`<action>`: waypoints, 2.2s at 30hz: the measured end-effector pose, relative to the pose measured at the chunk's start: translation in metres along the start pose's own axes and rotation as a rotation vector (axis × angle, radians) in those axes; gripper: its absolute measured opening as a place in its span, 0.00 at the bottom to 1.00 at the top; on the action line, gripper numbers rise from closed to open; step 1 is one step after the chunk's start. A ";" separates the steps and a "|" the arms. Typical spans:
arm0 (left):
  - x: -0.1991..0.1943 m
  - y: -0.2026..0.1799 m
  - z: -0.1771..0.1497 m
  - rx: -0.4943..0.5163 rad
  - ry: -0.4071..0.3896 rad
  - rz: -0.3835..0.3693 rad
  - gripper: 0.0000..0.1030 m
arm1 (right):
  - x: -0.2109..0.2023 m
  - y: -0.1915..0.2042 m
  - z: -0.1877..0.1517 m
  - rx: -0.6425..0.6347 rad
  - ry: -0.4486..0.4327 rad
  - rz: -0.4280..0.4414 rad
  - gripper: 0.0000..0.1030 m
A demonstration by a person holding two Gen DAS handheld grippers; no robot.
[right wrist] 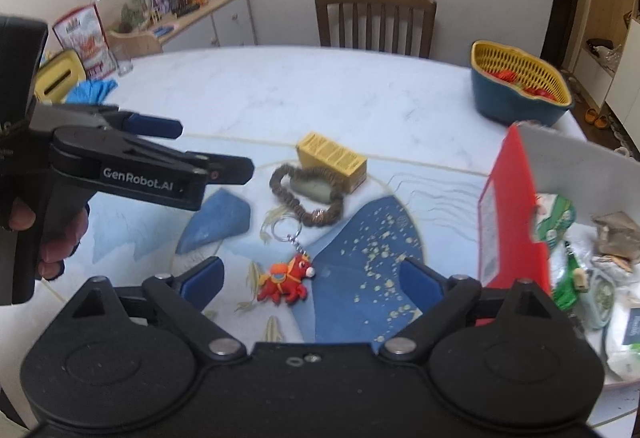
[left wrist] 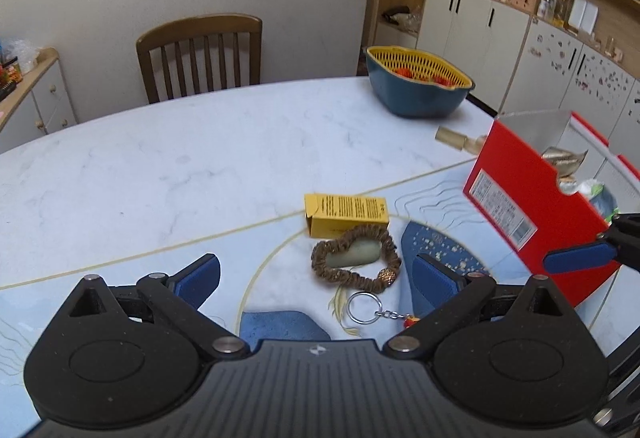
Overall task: Organize objects
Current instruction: 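Grasp the brown bead bracelet with the left tool while the right tool grasps the red horse keychain, then carry the bead bracelet and horse keychain over the open red box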
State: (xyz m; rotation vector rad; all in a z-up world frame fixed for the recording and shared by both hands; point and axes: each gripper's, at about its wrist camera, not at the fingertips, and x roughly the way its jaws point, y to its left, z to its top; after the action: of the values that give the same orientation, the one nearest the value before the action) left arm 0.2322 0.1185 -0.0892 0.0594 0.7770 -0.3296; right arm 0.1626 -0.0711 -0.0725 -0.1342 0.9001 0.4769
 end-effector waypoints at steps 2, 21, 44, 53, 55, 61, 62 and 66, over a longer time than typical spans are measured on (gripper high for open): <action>0.009 0.002 0.000 0.005 0.011 -0.010 1.00 | 0.011 0.003 -0.002 -0.009 0.024 -0.002 0.88; 0.080 0.018 0.002 -0.035 0.101 -0.042 0.67 | 0.079 0.016 -0.008 -0.054 0.132 0.002 0.69; 0.083 0.013 0.004 -0.072 0.127 -0.165 0.09 | 0.083 0.030 -0.011 -0.128 0.103 -0.038 0.39; 0.059 -0.001 0.010 -0.057 0.097 -0.189 0.08 | 0.060 0.022 -0.014 -0.092 0.074 -0.049 0.38; 0.052 -0.005 0.011 -0.049 0.087 -0.192 0.08 | 0.049 0.019 -0.015 -0.079 0.060 -0.048 0.38; 0.035 -0.018 0.014 -0.033 0.082 -0.186 0.07 | 0.017 0.011 -0.016 -0.040 0.022 -0.042 0.38; 0.031 -0.019 0.014 -0.033 0.084 -0.187 0.07 | 0.012 0.010 -0.017 -0.037 0.020 -0.044 0.38; 0.017 -0.025 0.016 -0.041 0.080 -0.208 0.07 | -0.009 0.006 -0.019 -0.023 0.002 -0.039 0.38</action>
State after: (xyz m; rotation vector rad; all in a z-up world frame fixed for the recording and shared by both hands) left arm 0.2466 0.0877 -0.0880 -0.0478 0.8708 -0.5107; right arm 0.1419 -0.0749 -0.0766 -0.1726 0.8925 0.4504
